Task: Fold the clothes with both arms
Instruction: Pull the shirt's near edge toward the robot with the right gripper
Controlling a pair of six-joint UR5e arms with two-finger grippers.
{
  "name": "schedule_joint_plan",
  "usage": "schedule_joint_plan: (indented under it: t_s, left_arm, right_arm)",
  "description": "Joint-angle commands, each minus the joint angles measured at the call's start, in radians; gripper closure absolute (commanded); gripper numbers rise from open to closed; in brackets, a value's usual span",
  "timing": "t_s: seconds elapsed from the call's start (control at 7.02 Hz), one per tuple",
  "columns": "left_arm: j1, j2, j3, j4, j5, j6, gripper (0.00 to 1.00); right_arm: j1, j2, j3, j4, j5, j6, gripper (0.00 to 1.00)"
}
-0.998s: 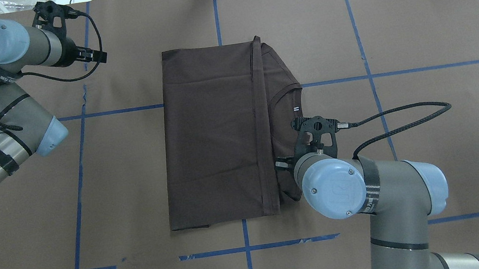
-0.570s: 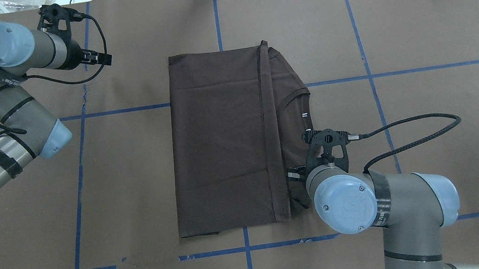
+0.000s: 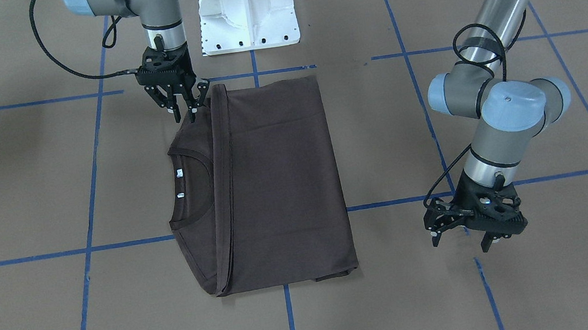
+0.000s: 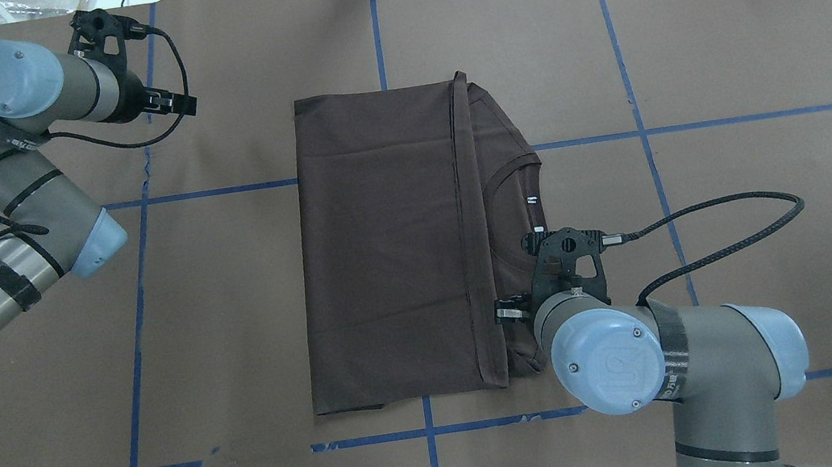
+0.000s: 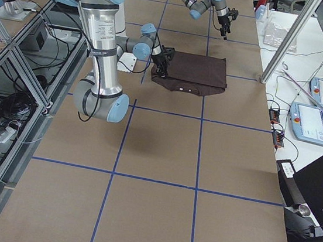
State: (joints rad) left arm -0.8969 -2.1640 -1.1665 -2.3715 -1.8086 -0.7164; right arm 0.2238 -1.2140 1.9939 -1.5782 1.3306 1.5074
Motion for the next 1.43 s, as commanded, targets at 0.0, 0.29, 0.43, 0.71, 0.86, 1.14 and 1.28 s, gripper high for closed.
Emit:
schedule_joint_plan:
  t_s: [0.0,0.29,0.43,0.71,0.86,1.14,1.28]
  left_arm:
    - [0.001,0.001,0.001,0.000,0.000,0.000,0.00]
    - [0.001,0.007,0.001,0.000,0.000,-0.002,0.00]
    - [0.001,0.007,0.001,0.000,0.000,-0.002,0.00]
    - [0.001,0.007,-0.001,0.000,0.000,-0.002,0.00]
    - [0.001,0.007,-0.001,0.000,0.000,-0.002,0.00]
    - [0.001,0.009,-0.001,0.000,0.000,-0.002,0.00]
    - [0.001,0.009,-0.001,0.000,0.000,-0.002,0.00]
  right_arm:
    - [-0.087,0.033,0.002,-0.002,-0.017,-0.039,0.00]
    - [-0.185,0.039,0.000,-0.002,-0.129,-0.072,0.06]
    - [-0.202,0.039,-0.010,-0.002,-0.161,-0.157,0.31]
    - [-0.202,0.040,-0.023,0.003,-0.179,-0.338,0.53]
    - [-0.205,0.039,-0.024,0.006,-0.200,-0.396,0.58]
    - [-0.205,0.042,-0.036,0.012,-0.198,-0.406,0.59]
    - [-0.205,0.059,-0.040,0.012,-0.198,-0.406,0.60]
